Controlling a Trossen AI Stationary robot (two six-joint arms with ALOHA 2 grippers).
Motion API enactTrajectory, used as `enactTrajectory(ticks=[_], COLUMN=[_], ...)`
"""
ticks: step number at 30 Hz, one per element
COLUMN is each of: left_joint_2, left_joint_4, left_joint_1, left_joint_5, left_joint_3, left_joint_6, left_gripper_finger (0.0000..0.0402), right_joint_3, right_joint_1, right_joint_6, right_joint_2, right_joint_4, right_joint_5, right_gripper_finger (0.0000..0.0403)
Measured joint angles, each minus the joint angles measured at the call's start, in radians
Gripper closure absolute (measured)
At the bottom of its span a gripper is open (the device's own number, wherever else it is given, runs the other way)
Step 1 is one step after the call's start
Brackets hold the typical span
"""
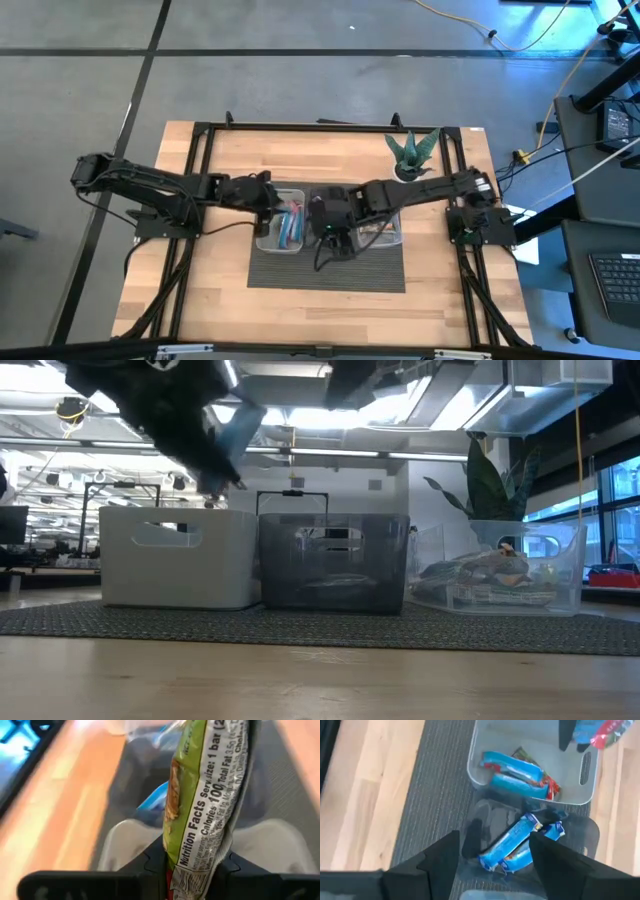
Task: Pick and place Granola Bars by type
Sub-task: Put the red granola bar into the gray bin
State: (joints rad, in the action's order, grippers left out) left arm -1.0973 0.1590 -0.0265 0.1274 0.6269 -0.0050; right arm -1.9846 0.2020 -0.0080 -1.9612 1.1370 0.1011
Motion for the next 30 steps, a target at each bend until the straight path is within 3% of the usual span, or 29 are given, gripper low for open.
enactTrajectory(ticks=[7, 16, 20, 30], left_joint_2=[-0.006, -0.103, -0.162, -0.238], left_joint_4=[0.076, 0.058, 0.057, 0.008], left_joint_1=[0.016, 0.015, 0.015, 0.015], left_joint_5=[0.042, 0.043, 0.040, 0.043], left_joint_3=[0.006, 0.007, 0.006, 0.006], left_joint_6=[0.274, 0.603, 0.672, 0.683], left_gripper_finger=[0.0325, 0.0325, 0.0325, 0.0325], right_joint_3=[0.390, 0.779, 0.863, 0.892], right_joint_1=[-0.005, -0.002, -0.001, -0.001], right_joint_6=[0.031, 0.083, 0.083, 0.108], right_joint_2=[0.246, 0.514, 0.559, 0.579], right_joint_4=[-0.396, -0.791, -0.843, -0.816], right_joint_5=[-0.073, -0.065, -0.067, -0.075], right_gripper_finger=[0.0161, 0.0161, 0.0161, 0.0161])
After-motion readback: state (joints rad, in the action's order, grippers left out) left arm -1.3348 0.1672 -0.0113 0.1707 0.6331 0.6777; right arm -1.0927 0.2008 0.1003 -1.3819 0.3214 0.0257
